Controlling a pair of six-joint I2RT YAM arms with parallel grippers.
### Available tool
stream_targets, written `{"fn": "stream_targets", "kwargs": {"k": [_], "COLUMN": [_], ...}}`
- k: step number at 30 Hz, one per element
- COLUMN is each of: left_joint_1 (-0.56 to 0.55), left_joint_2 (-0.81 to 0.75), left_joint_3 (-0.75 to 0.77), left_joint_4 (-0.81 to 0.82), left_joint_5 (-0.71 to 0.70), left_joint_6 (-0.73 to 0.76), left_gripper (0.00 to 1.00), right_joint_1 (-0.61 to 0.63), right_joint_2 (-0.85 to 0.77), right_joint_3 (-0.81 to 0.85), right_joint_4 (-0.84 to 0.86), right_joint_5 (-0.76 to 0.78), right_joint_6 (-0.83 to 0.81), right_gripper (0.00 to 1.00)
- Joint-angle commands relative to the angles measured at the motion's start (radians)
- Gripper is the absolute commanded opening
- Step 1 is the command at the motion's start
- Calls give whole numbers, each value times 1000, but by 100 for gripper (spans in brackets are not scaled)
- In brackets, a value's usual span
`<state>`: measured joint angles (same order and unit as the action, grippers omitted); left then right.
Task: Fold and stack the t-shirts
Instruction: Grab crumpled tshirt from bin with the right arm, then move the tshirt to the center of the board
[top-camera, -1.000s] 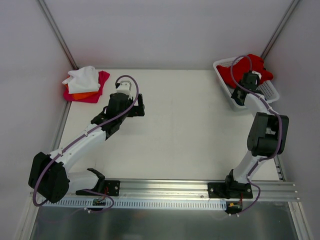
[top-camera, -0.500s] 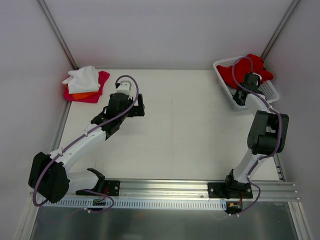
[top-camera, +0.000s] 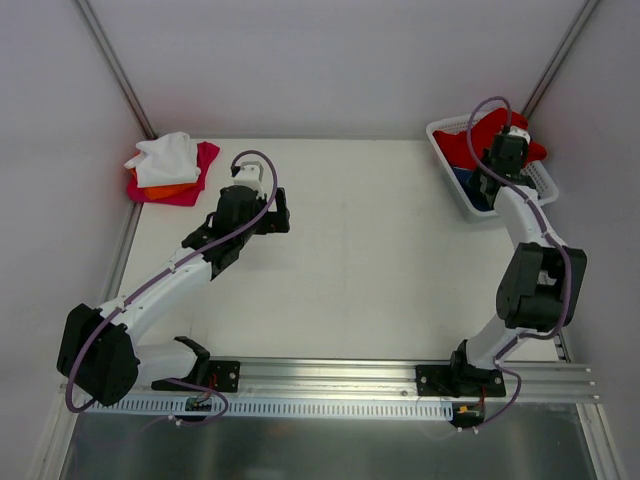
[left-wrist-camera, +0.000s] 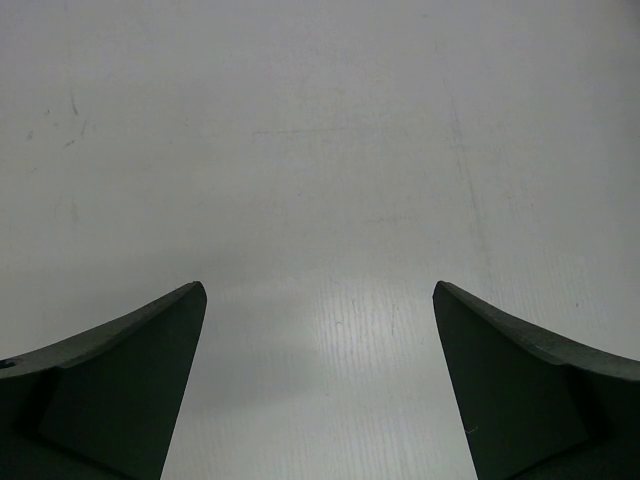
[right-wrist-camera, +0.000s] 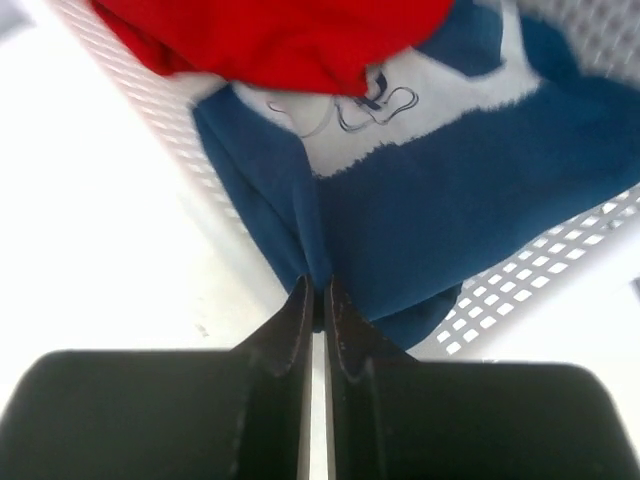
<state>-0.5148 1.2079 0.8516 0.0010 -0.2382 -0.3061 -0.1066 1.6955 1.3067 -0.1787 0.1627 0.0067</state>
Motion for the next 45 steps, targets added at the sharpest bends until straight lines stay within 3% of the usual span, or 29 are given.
{"fn": "stream_targets", "kwargs": {"k": [1,8,14,20,25,27,33,37,40,45], "left_joint_1": [12,12,12,10,10,9,6,7,7,7], "left_joint_2": [-4,1,7,15,22,22,16,-5,-16,-8], "left_joint_3": [1,1,6,1,4,10,26,18,7,9], "left_joint_4": [7,7,8,8,13,13,13,13,13,13], "left_joint_5": [27,30,33,39,51,59,62,48,36,48], "left_joint_6": [-18,-19,-22,-30,-39,-39,-37,-34,-31,-34], "left_gripper": [99,99,99,99,99,99,99,99,99,99], "right_joint_1": [39,105,254,473,518,518,516,516,516,516], "right_joint_2": [-137,-260,-416,-684,-847,-862,-778,-852,-881,-766], "right_joint_3": [91,169,223,148,53,19,223,161,108,146], "right_joint_4": [-13,-62,-62,112,266,309,283,390,420,297], "right_joint_5": [18,41,138,231,232,261,245,147,168,201], "right_joint_6": [-36,-71,-180,-329,-370,-392,-433,-383,-367,-314], "right_gripper": [0,0,0,0,0,0,0,0,0,0]}}
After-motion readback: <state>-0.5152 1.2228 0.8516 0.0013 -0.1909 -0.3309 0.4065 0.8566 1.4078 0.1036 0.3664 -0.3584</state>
